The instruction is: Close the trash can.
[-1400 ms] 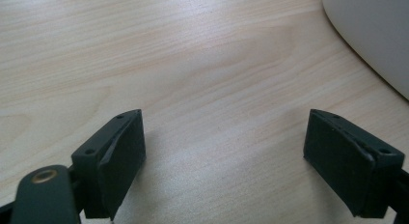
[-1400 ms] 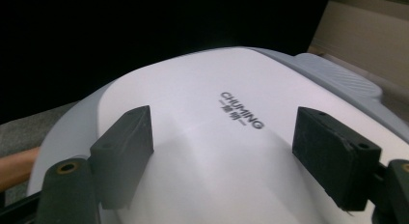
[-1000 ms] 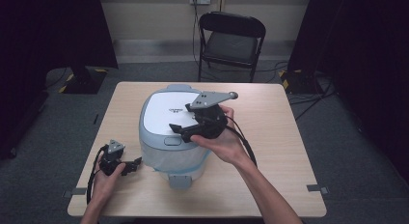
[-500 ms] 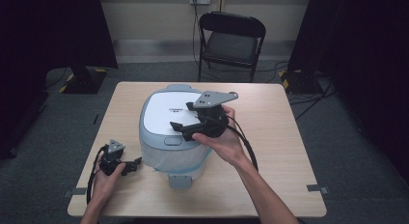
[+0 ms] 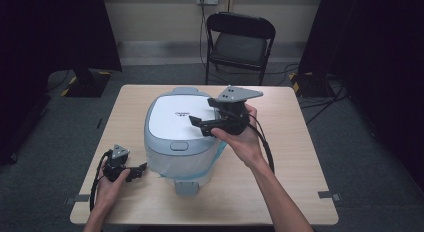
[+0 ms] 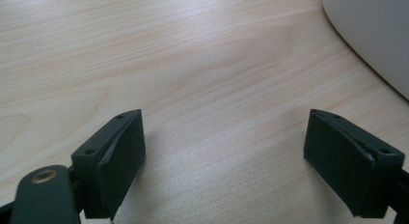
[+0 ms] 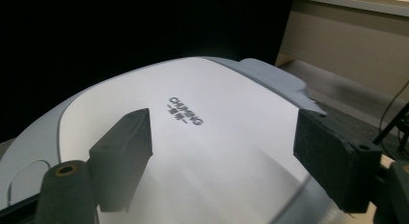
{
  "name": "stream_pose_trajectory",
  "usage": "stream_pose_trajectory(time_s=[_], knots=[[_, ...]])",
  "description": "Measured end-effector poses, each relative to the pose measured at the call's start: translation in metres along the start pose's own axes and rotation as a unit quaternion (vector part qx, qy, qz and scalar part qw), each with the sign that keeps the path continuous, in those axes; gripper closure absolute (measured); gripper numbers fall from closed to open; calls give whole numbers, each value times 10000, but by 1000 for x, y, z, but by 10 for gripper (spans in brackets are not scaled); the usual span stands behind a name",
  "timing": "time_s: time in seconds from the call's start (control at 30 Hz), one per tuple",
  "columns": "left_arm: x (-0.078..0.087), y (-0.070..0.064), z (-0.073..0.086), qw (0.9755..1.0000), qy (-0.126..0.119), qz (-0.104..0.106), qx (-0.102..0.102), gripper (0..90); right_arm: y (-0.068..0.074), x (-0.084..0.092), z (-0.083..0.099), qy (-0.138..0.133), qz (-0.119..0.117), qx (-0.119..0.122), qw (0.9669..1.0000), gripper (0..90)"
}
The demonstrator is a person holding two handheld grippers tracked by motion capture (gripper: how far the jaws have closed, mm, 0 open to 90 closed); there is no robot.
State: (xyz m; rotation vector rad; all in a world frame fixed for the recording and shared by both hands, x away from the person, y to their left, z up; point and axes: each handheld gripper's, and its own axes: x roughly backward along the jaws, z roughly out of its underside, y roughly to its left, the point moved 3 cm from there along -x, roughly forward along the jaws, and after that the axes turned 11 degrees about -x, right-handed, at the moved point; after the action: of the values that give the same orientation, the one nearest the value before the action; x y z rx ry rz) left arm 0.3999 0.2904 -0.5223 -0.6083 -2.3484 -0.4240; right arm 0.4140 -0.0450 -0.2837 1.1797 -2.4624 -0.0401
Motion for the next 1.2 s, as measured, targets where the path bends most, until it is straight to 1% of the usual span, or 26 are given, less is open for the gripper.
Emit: stream_pose_trajectory(time_s=[0.13,0.3,0.4,0.53,0.7,0.93,1.0,1.1,1.17,1.2], knots=[[0,0,0,10000,0,-4,2,142,-13,11,0,-71,227,-115,9997,202],[0,0,0,10000,1,-3,2,142,-29,23,3,-77,496,-223,9985,202],[0,0,0,10000,1,-6,2,142,-40,31,5,-157,685,-298,9971,201],[0,0,0,10000,3,-11,-1,142,-56,41,11,-181,848,-470,9951,197],[0,0,0,10000,4,-11,0,142,-72,51,19,-186,1047,-596,9925,190],[0,0,0,10000,-6,-11,12,142,-94,59,40,-100,1335,-786,9879,184],[0,0,0,10000,3,-10,0,142,-100,61,48,-54,1379,-884,9865,180],[0,0,0,10000,3,-10,1,142,-109,64,61,72,1492,-974,9840,181],[0,0,0,10000,0,-8,4,142,-115,65,71,186,1501,-1018,9832,199],[0,0,0,10000,3,-9,0,142,-118,66,77,244,1567,-1054,9817,197]])
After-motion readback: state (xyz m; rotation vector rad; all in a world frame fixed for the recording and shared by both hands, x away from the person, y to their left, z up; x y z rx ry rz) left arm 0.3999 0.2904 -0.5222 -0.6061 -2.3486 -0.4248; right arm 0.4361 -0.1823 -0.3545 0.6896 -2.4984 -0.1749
